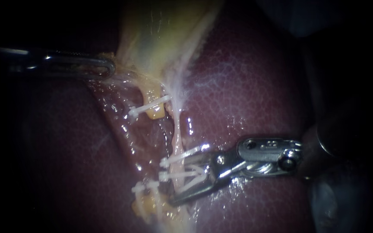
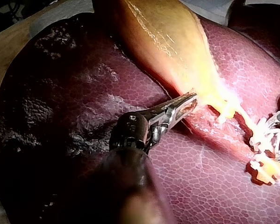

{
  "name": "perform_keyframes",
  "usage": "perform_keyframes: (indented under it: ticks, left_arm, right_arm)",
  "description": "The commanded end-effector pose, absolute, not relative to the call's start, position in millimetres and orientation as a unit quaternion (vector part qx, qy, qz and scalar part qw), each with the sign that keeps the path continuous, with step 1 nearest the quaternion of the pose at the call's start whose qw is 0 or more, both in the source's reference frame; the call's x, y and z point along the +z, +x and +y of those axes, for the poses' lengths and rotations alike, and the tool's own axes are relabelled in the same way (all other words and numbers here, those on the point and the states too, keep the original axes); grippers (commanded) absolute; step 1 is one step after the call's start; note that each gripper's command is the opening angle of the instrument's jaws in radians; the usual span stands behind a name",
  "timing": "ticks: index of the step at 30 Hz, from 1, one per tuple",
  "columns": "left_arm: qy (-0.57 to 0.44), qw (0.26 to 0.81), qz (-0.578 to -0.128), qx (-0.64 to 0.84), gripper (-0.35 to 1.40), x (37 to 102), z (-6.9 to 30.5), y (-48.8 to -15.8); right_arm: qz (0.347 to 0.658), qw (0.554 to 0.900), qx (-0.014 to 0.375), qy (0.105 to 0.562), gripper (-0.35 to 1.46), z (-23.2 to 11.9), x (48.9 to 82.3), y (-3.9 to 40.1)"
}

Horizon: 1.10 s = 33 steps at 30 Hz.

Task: Clipping third clip right tube

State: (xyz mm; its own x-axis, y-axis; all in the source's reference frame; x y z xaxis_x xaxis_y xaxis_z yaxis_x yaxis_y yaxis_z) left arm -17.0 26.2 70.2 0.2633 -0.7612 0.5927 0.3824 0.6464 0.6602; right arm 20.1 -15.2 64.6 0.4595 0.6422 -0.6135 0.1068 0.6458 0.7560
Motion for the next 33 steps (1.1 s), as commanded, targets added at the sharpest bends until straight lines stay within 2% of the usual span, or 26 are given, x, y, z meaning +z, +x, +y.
perform_keyframes:
  ticks: [1,8,25,33]
  left_arm:
    - [0.197,0.77,-0.48,-0.371,-0.35,70.2,26.2,-17.0]
    - [0.197,0.77,-0.48,-0.371,-0.35,70.1,26.2,-17.0]
    - [0.197,0.77,-0.48,-0.371,-0.35,70.1,26.2,-17.0]
    - [0.197,0.77,-0.48,-0.372,-0.35,70.2,26.2,-17.1]
  right_arm:
    - [0.491,0.763,0.176,0.383,0.49,-15.2,64.6,20.1]
    - [0.509,0.749,0.186,0.382,0.49,-14.4,64.5,20.5]
    - [0.544,0.717,0.242,0.363,0.49,-7.9,63.5,21.5]
    - [0.559,0.702,0.252,0.363,0.49,-6.9,62.7,21.4]
